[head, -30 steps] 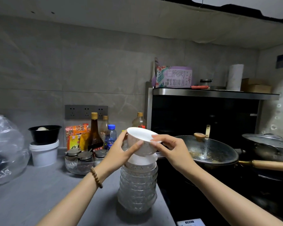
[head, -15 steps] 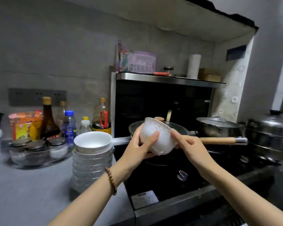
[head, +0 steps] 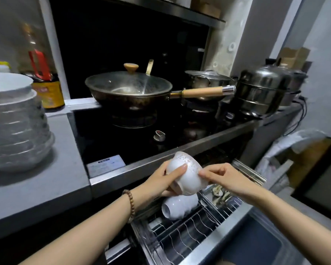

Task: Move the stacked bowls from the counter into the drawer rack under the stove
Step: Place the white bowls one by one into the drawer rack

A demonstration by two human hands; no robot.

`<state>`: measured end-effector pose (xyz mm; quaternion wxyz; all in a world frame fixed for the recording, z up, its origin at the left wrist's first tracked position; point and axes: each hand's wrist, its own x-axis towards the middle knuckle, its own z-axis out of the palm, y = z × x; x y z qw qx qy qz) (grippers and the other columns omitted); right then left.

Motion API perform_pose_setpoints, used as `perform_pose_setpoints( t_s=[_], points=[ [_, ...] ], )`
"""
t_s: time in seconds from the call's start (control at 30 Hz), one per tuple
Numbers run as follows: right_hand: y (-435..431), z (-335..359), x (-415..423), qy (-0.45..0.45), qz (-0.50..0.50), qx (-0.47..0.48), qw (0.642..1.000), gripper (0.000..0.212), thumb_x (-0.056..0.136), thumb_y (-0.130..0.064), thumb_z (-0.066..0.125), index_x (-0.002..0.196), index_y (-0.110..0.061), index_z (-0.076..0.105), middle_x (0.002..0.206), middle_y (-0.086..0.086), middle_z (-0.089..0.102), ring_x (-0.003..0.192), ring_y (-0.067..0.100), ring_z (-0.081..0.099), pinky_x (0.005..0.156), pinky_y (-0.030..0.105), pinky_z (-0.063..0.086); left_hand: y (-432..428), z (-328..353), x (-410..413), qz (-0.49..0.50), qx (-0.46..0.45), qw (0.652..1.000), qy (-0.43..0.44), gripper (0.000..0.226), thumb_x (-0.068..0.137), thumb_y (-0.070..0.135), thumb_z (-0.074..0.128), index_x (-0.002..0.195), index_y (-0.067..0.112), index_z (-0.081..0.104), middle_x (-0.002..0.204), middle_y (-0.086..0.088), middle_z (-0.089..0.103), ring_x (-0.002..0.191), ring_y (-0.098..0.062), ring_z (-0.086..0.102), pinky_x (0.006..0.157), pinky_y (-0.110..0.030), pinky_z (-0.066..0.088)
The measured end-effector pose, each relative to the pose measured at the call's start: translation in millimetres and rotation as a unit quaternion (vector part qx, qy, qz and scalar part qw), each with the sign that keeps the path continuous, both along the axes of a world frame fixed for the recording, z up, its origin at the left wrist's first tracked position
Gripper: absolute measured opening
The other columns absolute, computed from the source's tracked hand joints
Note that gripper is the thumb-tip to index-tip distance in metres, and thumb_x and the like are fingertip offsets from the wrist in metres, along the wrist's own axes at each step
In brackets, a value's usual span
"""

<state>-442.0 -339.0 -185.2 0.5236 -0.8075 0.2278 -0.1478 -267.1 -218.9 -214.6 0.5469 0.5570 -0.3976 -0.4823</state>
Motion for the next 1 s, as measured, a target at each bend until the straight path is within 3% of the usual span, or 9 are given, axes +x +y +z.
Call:
perform_pose_setpoints(
  t_s=[0.07, 0.13, 0.23, 0.43, 0.53, 0.6, 0.77, 0.9, 1.0],
  points=[
    [-3.4, -19.4, -6.0, 0.029, -0.002, 0.009, 1.0, 0.036, 0.071, -0.058, 0.068, 0.082, -0.025, 0.077, 0.076, -0.008, 0.073, 0.07, 0.0, 0.062, 0.066, 0.014, 0.048, -7.6, -28.4, -3.3, -0.014, 0.031, 0.999, -0.003, 0.076, 0.067, 0.065, 0.067, 0.127, 0.026, 0.044, 0.09, -0.013, 0.07, 0.059, -0.016, 0.066, 0.057, -0.028, 0.056],
    [-5.2, -38.0, -8.0, 0.047, 0.013, 0.026, 0.998, 0.024, 0.077, -0.049, 0.068, 0.076, -0.026, 0.077, 0.066, -0.013, 0.068, 0.062, -0.007, 0.058, 0.056, 0.008, 0.043, -12.2, -55.4, -5.0, -0.015, 0.068, 0.998, -0.002, 0.075, 0.065, 0.068, 0.067, 0.122, 0.023, 0.048, 0.089, -0.016, 0.073, 0.069, -0.021, 0.069, 0.076, -0.04, 0.059],
    [-11.0, -69.2, -5.3, 0.067, 0.015, 0.05, 0.996, 0.025, 0.08, -0.039, 0.068, 0.079, -0.016, 0.077, 0.069, -0.009, 0.067, 0.064, -0.003, 0.057, 0.057, 0.008, 0.043, -15.9, -88.6, -6.3, -0.013, 0.119, 0.993, 0.02, 0.077, 0.052, 0.069, 0.067, 0.1, 0.01, 0.058, 0.061, -0.003, 0.07, 0.06, -0.013, 0.067, 0.078, -0.037, 0.056],
    [-24.0, -123.9, 17.6, 0.12, 0.002, 0.08, 0.99, 0.022, 0.085, -0.03, 0.067, 0.078, -0.011, 0.075, 0.073, -0.004, 0.068, 0.069, 0.001, 0.058, 0.063, 0.013, 0.045, -23.1, -137.0, 6.0, 0.045, 0.168, 0.979, 0.111, 0.068, 0.06, 0.052, 0.071, 0.109, 0.009, 0.051, 0.103, -0.013, 0.065, 0.084, -0.018, 0.07, 0.069, -0.028, 0.059],
    [-30.4, -145.9, 33.6, 0.139, 0.008, 0.085, 0.987, 0.026, 0.084, -0.026, 0.068, 0.078, -0.002, 0.074, 0.072, -0.001, 0.068, 0.068, 0.003, 0.059, 0.068, 0.014, 0.048, -24.7, -160.4, 17.0, 0.054, 0.183, 0.975, 0.111, 0.042, 0.077, 0.045, 0.067, 0.102, 0.015, 0.052, 0.092, -0.006, 0.065, 0.076, -0.013, 0.068, 0.061, -0.022, 0.057],
    [-35.9, -160.2, 42.6, 0.151, 0.009, 0.099, 0.984, 0.022, 0.083, -0.022, 0.07, 0.083, 0.0, 0.074, 0.075, 0.003, 0.069, 0.071, 0.009, 0.059, 0.069, 0.018, 0.048, -27.9, -176.3, 24.5, 0.054, 0.202, 0.974, 0.092, 0.032, 0.081, 0.044, 0.064, 0.094, 0.016, 0.056, 0.08, -0.002, 0.065, 0.07, -0.012, 0.065, 0.066, -0.024, 0.058],
    [-50.0, -185.3, 61.8, 0.187, 0.014, 0.141, 0.972, 0.016, 0.083, -0.011, 0.07, 0.087, 0.004, 0.069, 0.068, 0.01, 0.062, 0.062, 0.015, 0.054, 0.06, 0.017, 0.047, -39.8, -206.1, 35.0, 0.069, 0.244, 0.965, 0.064, 0.033, 0.08, 0.049, 0.064, 0.091, 0.018, 0.059, 0.077, -0.001, 0.066, 0.064, -0.009, 0.062, 0.068, -0.023, 0.055],
    [-62.9, -200.2, 72.6, 0.206, 0.02, 0.17, 0.963, 0.01, 0.083, -0.009, 0.069, 0.077, -0.001, 0.067, 0.07, 0.011, 0.061, 0.062, 0.016, 0.053, 0.061, 0.018, 0.047, -51.5, -226.5, 43.2, 0.08, 0.261, 0.96, 0.066, 0.039, 0.075, 0.049, 0.069, 0.093, 0.015, 0.061, 0.087, -0.006, 0.069, 0.08, -0.017, 0.065, 0.09, -0.037, 0.053],
    [-71.3, -211.0, 75.6, 0.216, 0.016, 0.178, 0.96, 0.009, 0.083, -0.008, 0.07, 0.077, -0.002, 0.067, 0.069, 0.01, 0.062, 0.06, 0.014, 0.053, 0.057, 0.014, 0.048, -59.2, -238.6, 47.3, 0.077, 0.273, 0.958, 0.047, 0.039, 0.074, 0.051, 0.069, 0.09, 0.017, 0.061, 0.088, -0.004, 0.069, 0.078, -0.014, 0.065, 0.081, -0.027, 0.056]
  ],
)
